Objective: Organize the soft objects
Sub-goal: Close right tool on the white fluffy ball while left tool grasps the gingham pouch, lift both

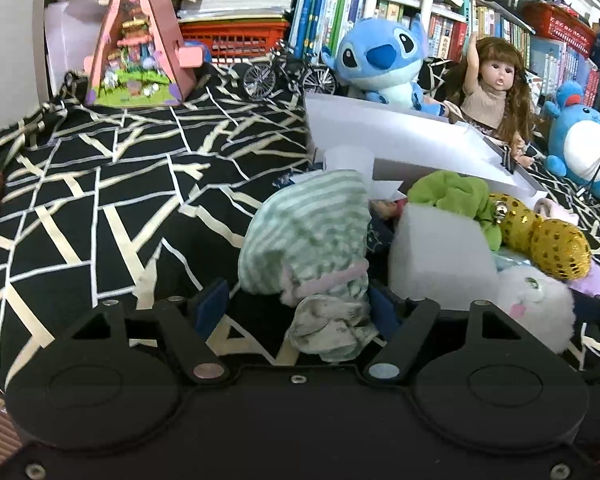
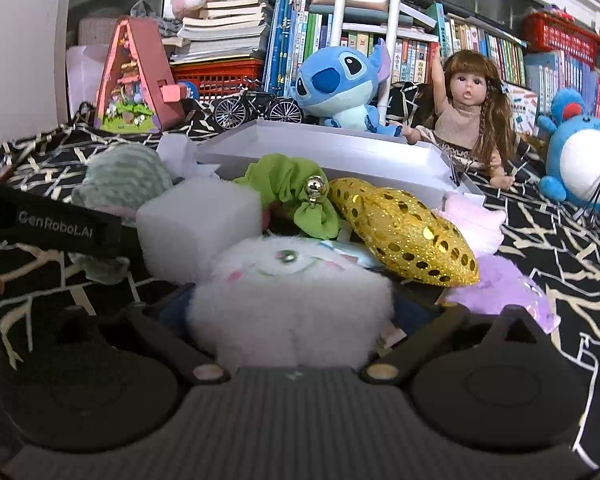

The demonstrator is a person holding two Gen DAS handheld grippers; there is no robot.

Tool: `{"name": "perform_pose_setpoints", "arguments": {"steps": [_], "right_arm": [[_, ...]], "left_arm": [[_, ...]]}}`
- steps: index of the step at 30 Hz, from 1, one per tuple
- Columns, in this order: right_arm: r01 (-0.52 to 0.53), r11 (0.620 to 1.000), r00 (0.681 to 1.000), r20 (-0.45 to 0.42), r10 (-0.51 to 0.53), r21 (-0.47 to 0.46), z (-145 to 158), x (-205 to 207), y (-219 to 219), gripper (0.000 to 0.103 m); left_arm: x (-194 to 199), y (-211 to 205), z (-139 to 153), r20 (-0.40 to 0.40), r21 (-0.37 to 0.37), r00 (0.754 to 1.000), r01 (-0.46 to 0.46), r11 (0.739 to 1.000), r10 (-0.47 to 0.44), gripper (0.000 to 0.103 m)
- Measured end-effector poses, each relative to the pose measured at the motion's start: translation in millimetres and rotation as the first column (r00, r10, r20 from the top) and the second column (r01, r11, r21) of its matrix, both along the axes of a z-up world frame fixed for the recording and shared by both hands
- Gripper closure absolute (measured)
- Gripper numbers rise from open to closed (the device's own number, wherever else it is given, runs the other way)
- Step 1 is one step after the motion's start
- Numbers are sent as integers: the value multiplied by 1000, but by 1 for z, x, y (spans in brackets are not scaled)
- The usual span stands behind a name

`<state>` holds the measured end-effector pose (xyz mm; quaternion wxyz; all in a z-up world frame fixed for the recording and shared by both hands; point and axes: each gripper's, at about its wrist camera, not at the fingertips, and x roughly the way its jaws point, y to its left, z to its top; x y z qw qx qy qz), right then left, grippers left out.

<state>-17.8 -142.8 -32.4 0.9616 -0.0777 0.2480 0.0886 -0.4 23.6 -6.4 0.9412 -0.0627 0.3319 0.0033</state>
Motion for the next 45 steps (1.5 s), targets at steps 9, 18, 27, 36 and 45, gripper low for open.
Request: {"name": "perform_pose_setpoints", "arguments": {"steps": [9, 18, 27, 36, 45], "right_arm": [[-8, 999, 1000, 3, 8, 35, 3, 2, -4, 5], [-29, 998, 1000, 9, 28, 52, 6, -3, -4, 16], [-42, 995, 999, 29, 40, 92, 18, -9, -7, 16], [-50, 992, 997, 65, 42, 118, 33, -14, -11, 16], [-50, 988, 996, 85, 38, 149, 42, -13, -14, 16]], "left_arm": [[-1, 4, 3, 20, -26, 1000, 22, 999, -21, 53], [-10, 0, 14, 59, 11, 997, 41, 999, -42, 65], [-18, 0, 29, 92, 13, 994, 50, 999, -51, 66], [-23, 4, 48, 142, 3, 989, 40, 999, -40, 66], [-16, 2, 54, 136, -13, 990, 43, 999, -40, 66]]}}
